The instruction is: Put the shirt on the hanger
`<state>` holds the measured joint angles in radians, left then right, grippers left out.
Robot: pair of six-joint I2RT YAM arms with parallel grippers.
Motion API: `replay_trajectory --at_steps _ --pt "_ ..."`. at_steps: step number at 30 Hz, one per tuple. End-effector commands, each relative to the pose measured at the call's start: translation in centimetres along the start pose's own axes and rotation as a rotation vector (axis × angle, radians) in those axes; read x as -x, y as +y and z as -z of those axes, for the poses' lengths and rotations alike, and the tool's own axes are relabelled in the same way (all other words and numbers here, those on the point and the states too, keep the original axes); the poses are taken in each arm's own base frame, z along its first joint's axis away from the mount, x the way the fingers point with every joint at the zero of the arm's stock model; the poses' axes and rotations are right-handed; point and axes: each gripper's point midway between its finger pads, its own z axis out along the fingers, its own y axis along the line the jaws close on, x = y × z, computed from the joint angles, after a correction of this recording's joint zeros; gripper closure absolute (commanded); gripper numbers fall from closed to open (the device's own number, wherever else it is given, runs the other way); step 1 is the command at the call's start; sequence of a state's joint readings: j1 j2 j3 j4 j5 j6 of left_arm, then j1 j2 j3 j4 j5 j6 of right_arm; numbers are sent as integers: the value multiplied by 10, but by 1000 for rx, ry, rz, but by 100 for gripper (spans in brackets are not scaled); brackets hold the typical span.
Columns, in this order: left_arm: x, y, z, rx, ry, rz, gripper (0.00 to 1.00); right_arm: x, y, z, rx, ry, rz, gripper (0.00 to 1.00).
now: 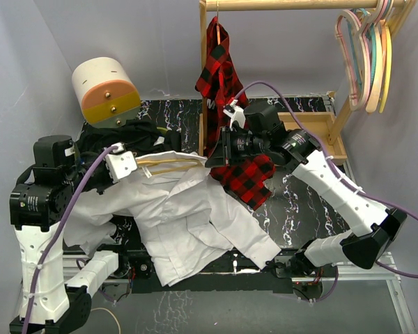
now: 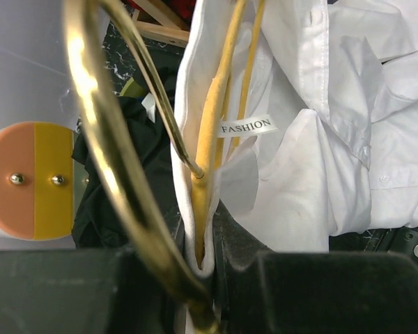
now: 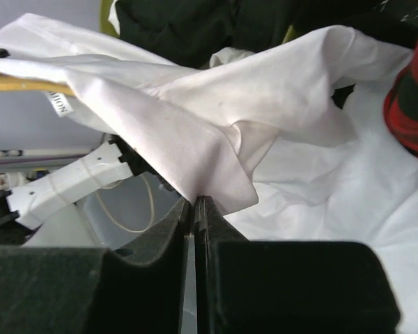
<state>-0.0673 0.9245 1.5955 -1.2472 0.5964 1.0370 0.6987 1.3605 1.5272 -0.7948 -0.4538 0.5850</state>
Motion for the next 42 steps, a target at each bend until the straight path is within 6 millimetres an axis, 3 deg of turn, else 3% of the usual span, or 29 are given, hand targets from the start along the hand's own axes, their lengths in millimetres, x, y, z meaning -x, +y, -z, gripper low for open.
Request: replay_trajectory --at_steps 1,4,9,13,16,21,22,24,25,26,28,30,33,37,42 --pt "-15 25 -4 103 66 36 100 3 46 13 170 -6 -105 92" --pt "-14 26 -9 100 49 83 100 18 72 10 249 -68 -122 92" --pt "-4 28 -18 81 -8 181 100 31 141 -14 382 -125 -86 92" --pt "22 33 -15 98 -121 220 100 30 163 -43 424 -171 -87 92" --pt "46 26 -6 82 -229 214 100 33 160 -48 461 -246 -95 92" --pt "66 5 6 26 -328 157 100 27 151 -26 475 -332 -10 90" --pt "67 0 7 10 -334 142 100 23 147 -22 469 -340 23 78" --pt "67 -7 8 -20 -338 125 100 11 142 -6 473 -360 168 38" --pt "66 -11 8 -38 -338 123 100 2 140 4 489 -368 262 26" --pt "66 -16 8 -59 -341 111 100 -5 142 27 522 -411 407 17" --pt "64 -29 6 -114 -355 82 100 -28 138 59 581 -470 616 3" --pt "63 -46 6 -184 -379 38 100 -44 129 82 582 -534 804 2" --pt "63 -60 5 -254 -404 19 100 -32 104 91 387 -555 930 2" --pt "59 -68 4 -306 -396 17 100 -20 88 82 234 -463 1054 2" --pt "55 -71 2 -333 -379 20 100 -19 84 57 220 -379 1140 2"
